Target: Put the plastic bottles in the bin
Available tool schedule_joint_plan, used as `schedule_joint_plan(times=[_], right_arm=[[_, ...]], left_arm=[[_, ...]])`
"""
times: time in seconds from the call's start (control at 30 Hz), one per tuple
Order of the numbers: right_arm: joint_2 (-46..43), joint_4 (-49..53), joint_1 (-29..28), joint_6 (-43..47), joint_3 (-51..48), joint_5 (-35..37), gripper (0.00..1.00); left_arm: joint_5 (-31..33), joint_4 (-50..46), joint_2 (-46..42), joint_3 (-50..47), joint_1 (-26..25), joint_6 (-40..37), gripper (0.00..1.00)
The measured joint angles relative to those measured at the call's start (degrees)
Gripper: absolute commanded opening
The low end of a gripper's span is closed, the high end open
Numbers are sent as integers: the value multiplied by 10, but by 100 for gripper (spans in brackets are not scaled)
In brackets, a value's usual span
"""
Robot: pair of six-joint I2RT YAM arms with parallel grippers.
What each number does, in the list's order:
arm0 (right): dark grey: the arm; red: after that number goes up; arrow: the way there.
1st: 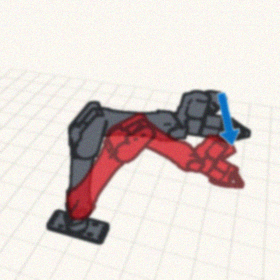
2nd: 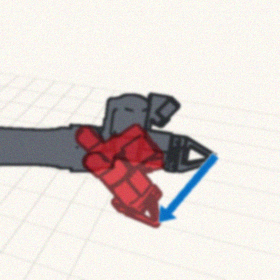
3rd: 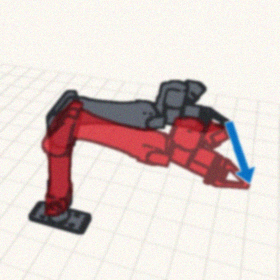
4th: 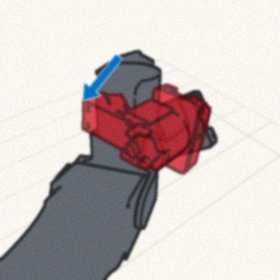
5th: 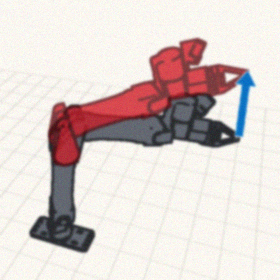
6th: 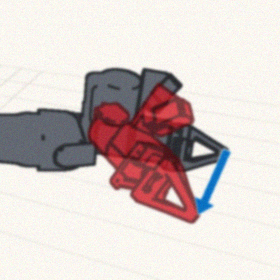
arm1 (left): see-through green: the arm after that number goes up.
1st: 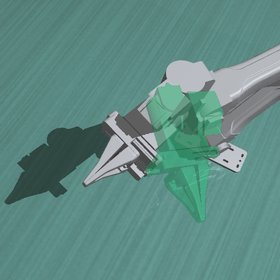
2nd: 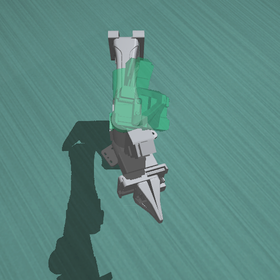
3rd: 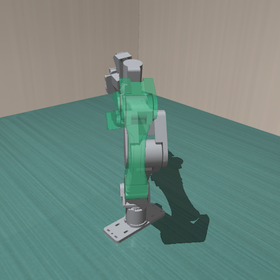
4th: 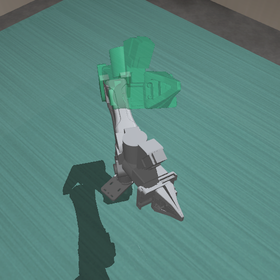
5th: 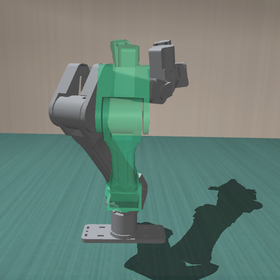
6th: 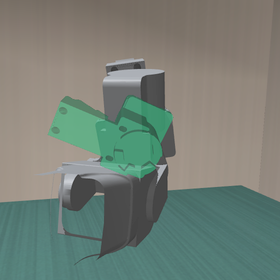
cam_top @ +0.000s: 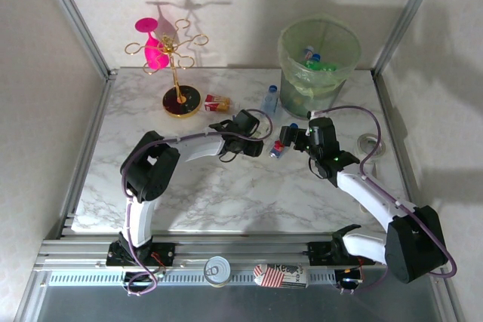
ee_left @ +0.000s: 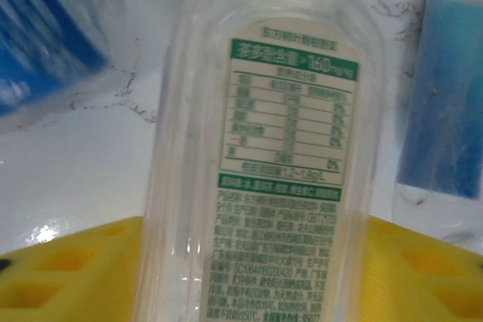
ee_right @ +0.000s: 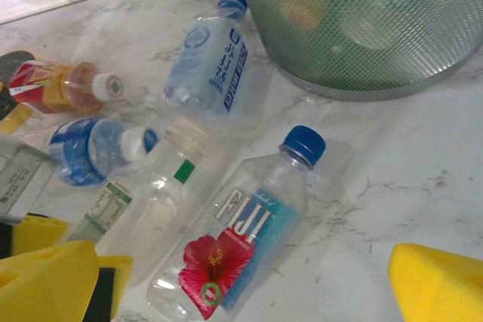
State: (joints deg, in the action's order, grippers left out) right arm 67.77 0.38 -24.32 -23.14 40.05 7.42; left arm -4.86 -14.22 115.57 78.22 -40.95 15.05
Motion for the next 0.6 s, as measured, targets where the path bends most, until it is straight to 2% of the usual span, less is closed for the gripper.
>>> schedule_joint_plan(times=[0.17, 0.37, 0.6], right_arm=[[0, -14, 0, -4, 5, -32, 99], [-5, -47, 0, -19, 21, -93, 99], [-27, -144, 0, -53, 20, -180, 99]], left_arm=[[2, 30, -20, -37, -7, 4, 46], [-11, 82, -112, -136, -13, 54, 46], [-45, 259, -233, -260, -14, 142, 46]])
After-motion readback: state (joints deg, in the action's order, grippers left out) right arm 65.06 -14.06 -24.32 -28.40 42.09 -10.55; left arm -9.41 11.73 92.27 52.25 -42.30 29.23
